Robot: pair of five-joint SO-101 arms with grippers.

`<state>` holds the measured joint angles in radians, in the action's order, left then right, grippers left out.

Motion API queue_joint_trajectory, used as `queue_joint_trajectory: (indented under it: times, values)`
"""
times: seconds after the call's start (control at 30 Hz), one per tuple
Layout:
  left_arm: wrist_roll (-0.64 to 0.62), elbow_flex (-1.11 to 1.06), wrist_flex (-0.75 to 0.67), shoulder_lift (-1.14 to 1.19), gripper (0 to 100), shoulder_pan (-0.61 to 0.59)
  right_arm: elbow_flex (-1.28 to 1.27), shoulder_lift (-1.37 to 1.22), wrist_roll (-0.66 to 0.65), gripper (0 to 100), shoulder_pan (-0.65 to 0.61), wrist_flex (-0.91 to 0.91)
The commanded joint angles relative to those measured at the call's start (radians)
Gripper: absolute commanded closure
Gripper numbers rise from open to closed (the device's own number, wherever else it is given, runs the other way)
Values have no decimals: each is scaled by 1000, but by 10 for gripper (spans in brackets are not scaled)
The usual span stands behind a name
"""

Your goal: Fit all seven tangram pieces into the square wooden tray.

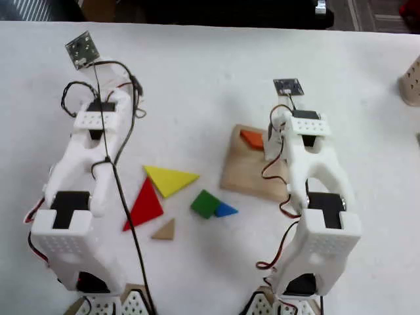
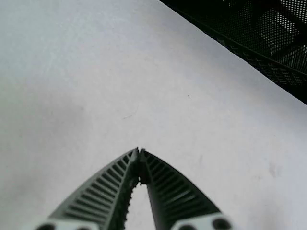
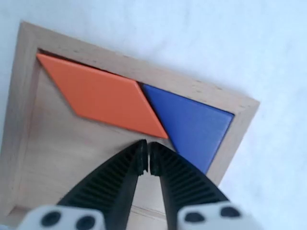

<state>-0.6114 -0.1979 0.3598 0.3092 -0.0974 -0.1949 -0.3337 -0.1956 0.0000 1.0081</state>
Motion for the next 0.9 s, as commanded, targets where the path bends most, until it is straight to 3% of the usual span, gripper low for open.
queue_joint_trajectory:
  times: [0.0,0.1,0.4,0.6,0.87]
  values:
    - [-28,57,5,-16,976,-10,43,25,12,981,-7,18]
    - [-28,57,5,-16,976,-10,-18,90,12,981,1,5]
    - [-28,58,58,-22,976,-12,-500,490,-51,981,-51,-335]
    - [-26,12,173,-131,976,-12,-519,507,-51,981,-50,-355]
    - [-8,-198,176,-318,976,-79,-523,510,-54,981,-56,-354]
